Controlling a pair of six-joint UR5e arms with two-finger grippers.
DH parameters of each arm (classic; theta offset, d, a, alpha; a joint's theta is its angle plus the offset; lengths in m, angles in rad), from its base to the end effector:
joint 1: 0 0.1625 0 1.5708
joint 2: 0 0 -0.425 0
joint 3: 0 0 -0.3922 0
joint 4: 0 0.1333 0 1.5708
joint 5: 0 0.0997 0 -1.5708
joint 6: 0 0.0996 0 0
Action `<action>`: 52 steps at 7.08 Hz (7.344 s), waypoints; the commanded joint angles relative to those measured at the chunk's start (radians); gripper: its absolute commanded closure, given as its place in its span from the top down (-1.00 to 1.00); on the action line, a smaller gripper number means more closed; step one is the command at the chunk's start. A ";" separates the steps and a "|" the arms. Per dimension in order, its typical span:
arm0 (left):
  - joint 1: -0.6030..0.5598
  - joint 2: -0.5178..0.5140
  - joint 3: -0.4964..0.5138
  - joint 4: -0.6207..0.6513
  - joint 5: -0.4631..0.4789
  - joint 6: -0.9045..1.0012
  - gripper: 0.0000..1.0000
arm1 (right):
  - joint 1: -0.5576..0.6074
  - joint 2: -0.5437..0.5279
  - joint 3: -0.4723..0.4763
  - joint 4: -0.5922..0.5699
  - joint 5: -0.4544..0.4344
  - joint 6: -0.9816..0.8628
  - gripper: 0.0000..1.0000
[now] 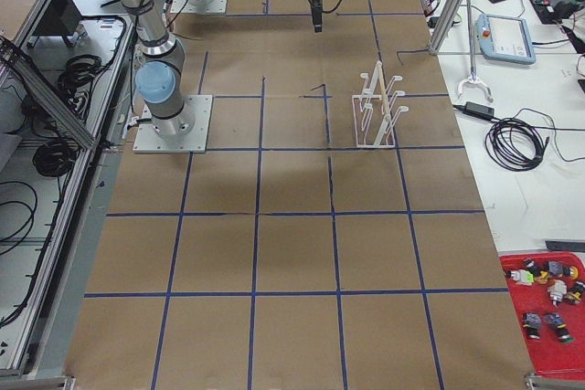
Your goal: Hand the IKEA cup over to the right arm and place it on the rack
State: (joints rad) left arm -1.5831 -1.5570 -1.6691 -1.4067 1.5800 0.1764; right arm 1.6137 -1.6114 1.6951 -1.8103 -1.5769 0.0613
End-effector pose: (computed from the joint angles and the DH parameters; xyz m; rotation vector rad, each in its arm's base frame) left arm -0.1384 -0.4906 0.4630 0.2937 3.1097 -0.1228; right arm 0.1535 -0.4814 0.4714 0.0295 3.1299 -0.2445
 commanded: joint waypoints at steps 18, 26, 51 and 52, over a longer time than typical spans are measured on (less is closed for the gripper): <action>0.389 0.127 -0.317 0.103 0.000 0.267 0.96 | 0.000 -0.002 0.000 0.000 0.002 0.002 1.00; 0.445 -0.079 -0.347 0.357 -0.002 0.310 0.95 | 0.002 0.008 0.170 -0.568 0.135 0.308 1.00; 0.318 -0.126 0.073 0.238 -0.496 0.319 -1.00 | 0.028 0.093 0.521 -1.615 0.515 1.460 0.99; 0.295 -0.109 0.024 0.332 -0.602 0.325 -1.00 | 0.029 0.097 0.526 -1.642 0.515 1.460 0.99</action>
State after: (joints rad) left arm -1.2639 -1.6805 -1.5978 -1.1892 1.1005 0.4967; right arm 1.6418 -1.5186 2.2137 -3.4227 -1.0620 1.5215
